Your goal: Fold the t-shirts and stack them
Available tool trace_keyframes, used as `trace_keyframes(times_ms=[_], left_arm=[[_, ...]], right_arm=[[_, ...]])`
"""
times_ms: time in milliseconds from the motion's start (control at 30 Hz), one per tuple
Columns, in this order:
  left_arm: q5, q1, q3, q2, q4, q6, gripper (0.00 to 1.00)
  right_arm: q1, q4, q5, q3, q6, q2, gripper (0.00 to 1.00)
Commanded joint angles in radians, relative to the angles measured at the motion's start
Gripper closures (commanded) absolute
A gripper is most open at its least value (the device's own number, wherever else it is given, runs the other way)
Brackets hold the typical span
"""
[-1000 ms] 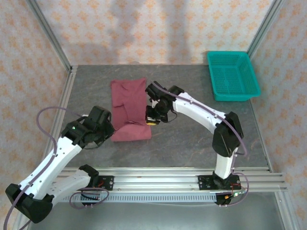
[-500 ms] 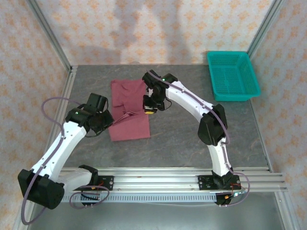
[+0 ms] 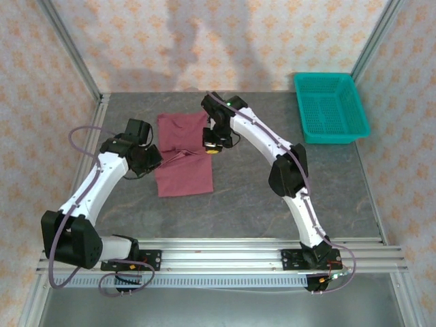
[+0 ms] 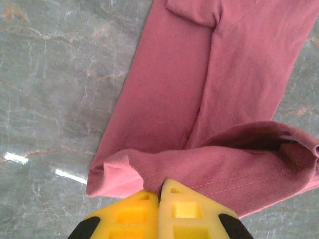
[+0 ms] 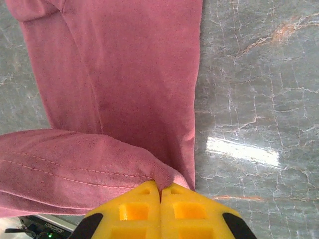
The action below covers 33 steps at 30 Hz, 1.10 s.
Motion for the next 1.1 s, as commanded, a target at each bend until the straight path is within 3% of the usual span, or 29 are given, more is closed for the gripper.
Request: trace_keyframes(times_ms=[0,400,633,767,833,900,933,1000,1067], left_arm=[[0.016,0.026,0.031,0.042,0.037,0.048,1.0],[0.019,0.076,0.101,0.303,0.142,0.11,1.0],[0.015,0.103,0.205,0.45,0.153,0.138,1.0],[0.017,0.124,0.263,0.503,0.146,0.142,1.0],[0.025,0.13,0.292,0.521,0.144,0.136,1.0],[0.052,0.131,0.318,0.521,0.161,0.121,0.94],[0.046,0.133,0.332,0.516,0.161,0.111,0.85],[0.045,0.139,0.365,0.497,0.168,0.083,0.55],[0.03,0.145,0.411,0.482,0.154,0.057,0.38]], right_arm=[[-0.02,-0.057,0.023,0.067,-0.02,0.059,1.0],[-0.092,0.0,-0.015,0.178,-0.002,0.219,1.0],[-0.117,0.141,-0.104,0.231,0.048,0.313,1.0],[-0.141,0.248,-0.175,0.268,0.113,0.354,0.9],[-0.159,0.347,-0.208,0.272,0.174,0.349,0.68],[-0.177,0.461,-0.242,0.276,0.242,0.331,0.56],[-0.184,0.503,-0.248,0.279,0.273,0.318,0.49],[-0.189,0.584,-0.27,0.277,0.304,0.277,0.4],[-0.189,0.584,-0.254,0.271,0.298,0.234,0.38]])
